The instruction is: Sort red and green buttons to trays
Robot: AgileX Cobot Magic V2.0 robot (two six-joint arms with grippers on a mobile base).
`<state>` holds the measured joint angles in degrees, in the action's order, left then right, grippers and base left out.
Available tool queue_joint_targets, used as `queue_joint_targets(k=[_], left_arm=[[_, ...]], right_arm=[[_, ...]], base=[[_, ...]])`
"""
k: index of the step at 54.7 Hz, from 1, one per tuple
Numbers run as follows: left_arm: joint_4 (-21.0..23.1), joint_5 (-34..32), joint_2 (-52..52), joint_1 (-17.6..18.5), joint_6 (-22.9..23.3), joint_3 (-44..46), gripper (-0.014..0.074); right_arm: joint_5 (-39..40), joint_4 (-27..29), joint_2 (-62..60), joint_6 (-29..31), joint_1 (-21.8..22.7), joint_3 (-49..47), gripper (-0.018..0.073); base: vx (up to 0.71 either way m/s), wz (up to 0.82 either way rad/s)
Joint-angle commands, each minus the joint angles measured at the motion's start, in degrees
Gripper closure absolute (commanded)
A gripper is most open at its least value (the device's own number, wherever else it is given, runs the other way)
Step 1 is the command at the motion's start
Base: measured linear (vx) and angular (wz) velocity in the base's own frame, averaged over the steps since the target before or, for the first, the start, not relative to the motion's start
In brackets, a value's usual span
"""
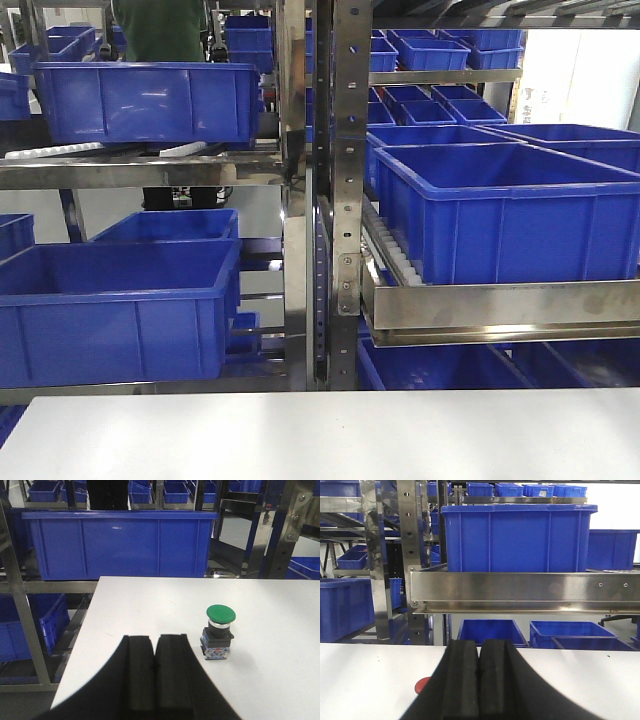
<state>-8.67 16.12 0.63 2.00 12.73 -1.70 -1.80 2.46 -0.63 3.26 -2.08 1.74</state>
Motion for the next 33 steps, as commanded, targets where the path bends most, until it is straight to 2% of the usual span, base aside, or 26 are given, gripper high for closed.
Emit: queue_joint_targets(k=[1,5,9,15,27,30,33], left_arm=[[-0.49,-4.69,0.23,0.23,0.43,1.59,0.0599],[-1.94,-5.17,0.23,0.23,-1.08,1.59,0.0599],[-6.46,-8.32,0.23,0.23,-4.28,1.59,0.0599],[-10.73,-21.51,0.23,0.23,-5.62,1.59,0.0599],[-10.95,-42.02,0.23,0.23,-5.62,2.16,0.0599],[-10.0,-46.27,0.23,0.23,-5.47,2.24,0.0599],[-7.07,-49.78,0.23,0.23,-4.89,2.36,0.0599]], right_arm=[[4.64,-0.22,-0.31,0.19,0.34,0.42,0.0567],[4.64,-0.22,-0.31,0.19,0.34,0.42,0.0567],[5.58,-0.22,-0.31,0.26,0.34,0.37,0.0567],[8.73,-0.22,-0.31,0.31,0.34,0.37,0.0567],[17.46,-0.16,-0.31,0.12,0.34,0.12,0.0567],[19.4,0.1,-0.31,0.12,0.34,-0.61,0.0567],[19.25,1.09,-0.26,0.12,0.34,-3.01,0.0567]], base=[[0.0,0.0],[0.0,0.0],[0.0,0.0],[0.0,0.0],[0.0,0.0],[0.0,0.0],[0.0,0.0]])
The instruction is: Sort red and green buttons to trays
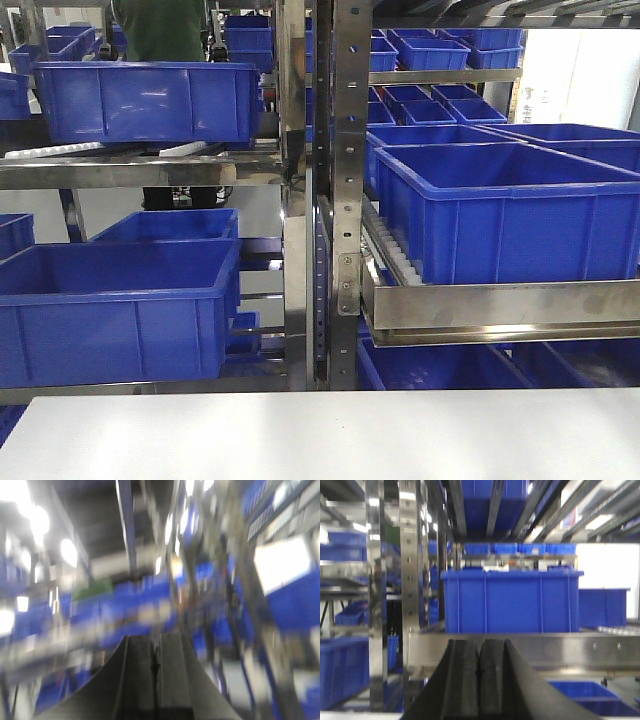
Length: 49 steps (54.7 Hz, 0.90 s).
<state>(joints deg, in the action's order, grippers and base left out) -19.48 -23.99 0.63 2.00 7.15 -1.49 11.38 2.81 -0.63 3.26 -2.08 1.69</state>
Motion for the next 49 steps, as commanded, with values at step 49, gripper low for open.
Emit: queue_joint_targets(k=[49], left_arm=[[28.7,8.33,-47.03,0.23,-14.37,31.43,0.0579]], right_arm=[[-2.12,0.99,51.72,2.86,0.34,-39.98,0.0552]], base=[[0.0,0.0]])
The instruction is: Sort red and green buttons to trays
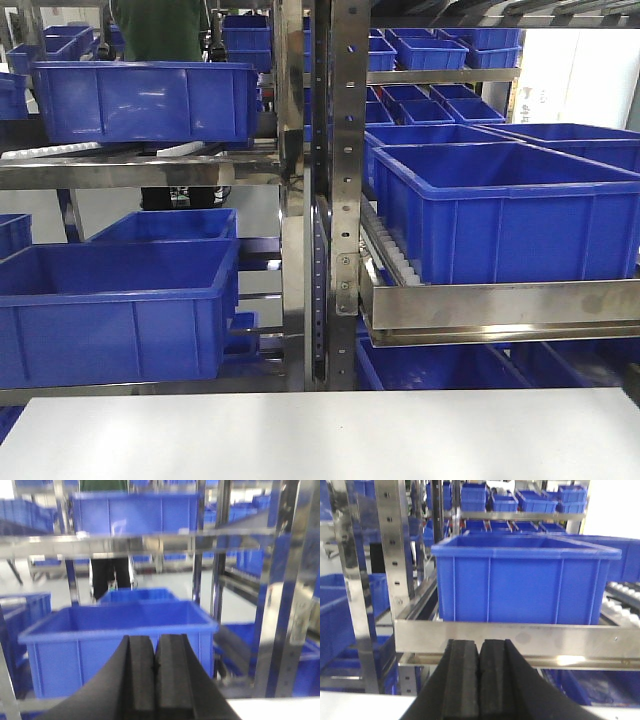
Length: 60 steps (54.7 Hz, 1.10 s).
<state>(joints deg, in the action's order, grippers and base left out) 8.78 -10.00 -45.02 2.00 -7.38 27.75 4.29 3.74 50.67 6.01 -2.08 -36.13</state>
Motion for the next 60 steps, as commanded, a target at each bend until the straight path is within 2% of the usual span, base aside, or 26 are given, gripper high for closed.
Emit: queue_joint_targets(k=[1,7,12,23,29,34,37,45,52,60], left_arm=[[0.45,-5.66,-1.73,0.23,0.16,2.19,0.0571],[0.45,-5.6,-2.46,0.29,0.16,2.19,0.0503],[0.4,-5.83,-2.65,0.29,0.16,2.19,0.0417],[0.4,-5.9,-2.75,0.29,0.11,2.19,0.0141],[0.53,-5.1,-2.75,0.29,0.11,2.13,0.004],[0.53,-3.73,-2.75,0.29,0.17,2.13,0.0009],[0.55,-2.66,-2.75,0.29,0.44,2.13,0.0008],[0.55,-2.15,-2.75,0.29,2.83,2.13,0.0009],[0.55,-2.15,-2.75,0.29,2.78,2.13,0.0009],[0.55,-2.15,-2.75,0.29,2.78,2.13,0.0009]], right_arm=[[4.91,0.06,0.47,0.11,0.34,-2.17,0.0545],[4.73,0.06,0.57,0.11,0.34,-2.17,0.048],[4.76,0.06,0.57,0.11,0.34,-2.17,0.0373],[5.94,0.06,0.68,-1.37,0.34,-2.17,-0.0017],[8.6,0.65,0.68,-2.0,0.34,-2.17,-0.0167],[12.95,1.57,1.23,-6.01,-0.18,-1.49,-0.0169],[16.35,0.48,2.51,-6.01,-1.02,0.81,-0.0163],[26.0,-6.62,8.79,-6.75,-6.17,13.23,-0.0118],[40.27,-10.57,17.46,-6.69,-10.0,23.39,-0.0062],[56.05,-10.36,29.41,-6.69,-10.38,28.73,-0.0017]], base=[[0.0,0.0],[0.0,0.0],[0.0,0.0],[0.0,0.0],[0.0,0.0],[0.0,0.0],[0.0,0.0],[0.0,0.0],[0.0,0.0],[0.0,0.0]])
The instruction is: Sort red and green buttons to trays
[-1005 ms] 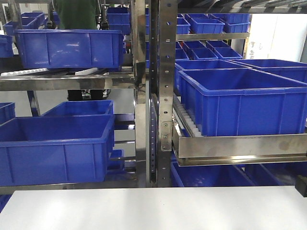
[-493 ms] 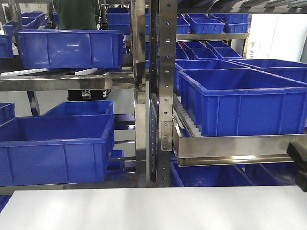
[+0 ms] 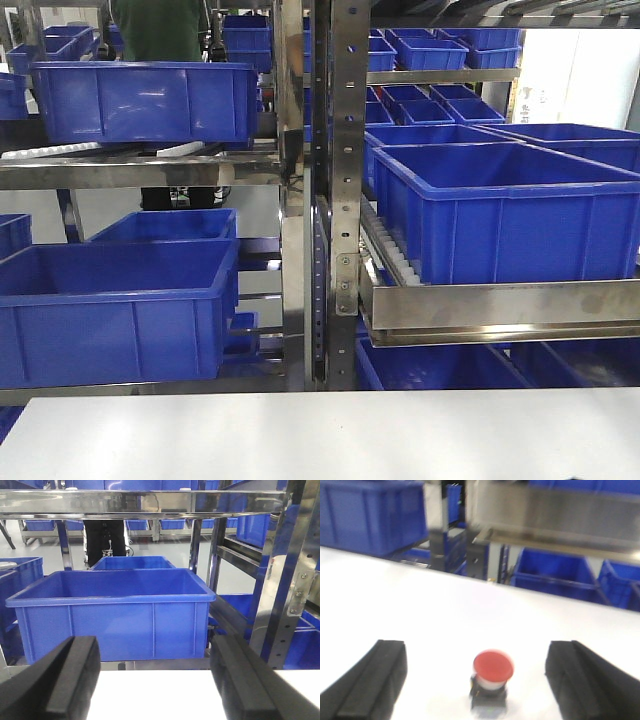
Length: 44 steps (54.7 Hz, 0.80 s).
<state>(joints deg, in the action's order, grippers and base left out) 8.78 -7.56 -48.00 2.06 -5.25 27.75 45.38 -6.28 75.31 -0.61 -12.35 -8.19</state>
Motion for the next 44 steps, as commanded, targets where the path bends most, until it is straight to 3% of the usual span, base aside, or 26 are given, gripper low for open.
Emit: queue_joint_targets(k=[1,12,22,38,44], left_arm=[[0.55,-4.59,0.23,0.24,0.65,2.13,0.0009],[0.55,-4.59,0.23,0.24,0.59,2.13,0.0009],[0.55,-4.59,-0.42,0.24,0.44,2.13,0.0009],[0.55,-4.59,-5.37,0.24,0.44,2.13,0.0009],[0.55,-4.54,-6.62,0.24,0.44,2.13,0.0009]], right_arm=[[16.01,-0.27,5.92,-0.07,-0.11,0.94,-0.0015],[31.18,0.29,22.35,-0.06,-0.11,0.67,-0.0015],[31.26,2.23,32.72,0.12,-0.11,-3.43,-0.0015],[31.26,1.82,39.4,0.1,-0.11,-14.75,-0.0007],[31.04,2.01,40.45,-0.4,-0.11,-17.07,0.0095]], base=[[0.0,0.0],[0.0,0.0],[0.0,0.0],[0.0,0.0],[0.0,0.0]])
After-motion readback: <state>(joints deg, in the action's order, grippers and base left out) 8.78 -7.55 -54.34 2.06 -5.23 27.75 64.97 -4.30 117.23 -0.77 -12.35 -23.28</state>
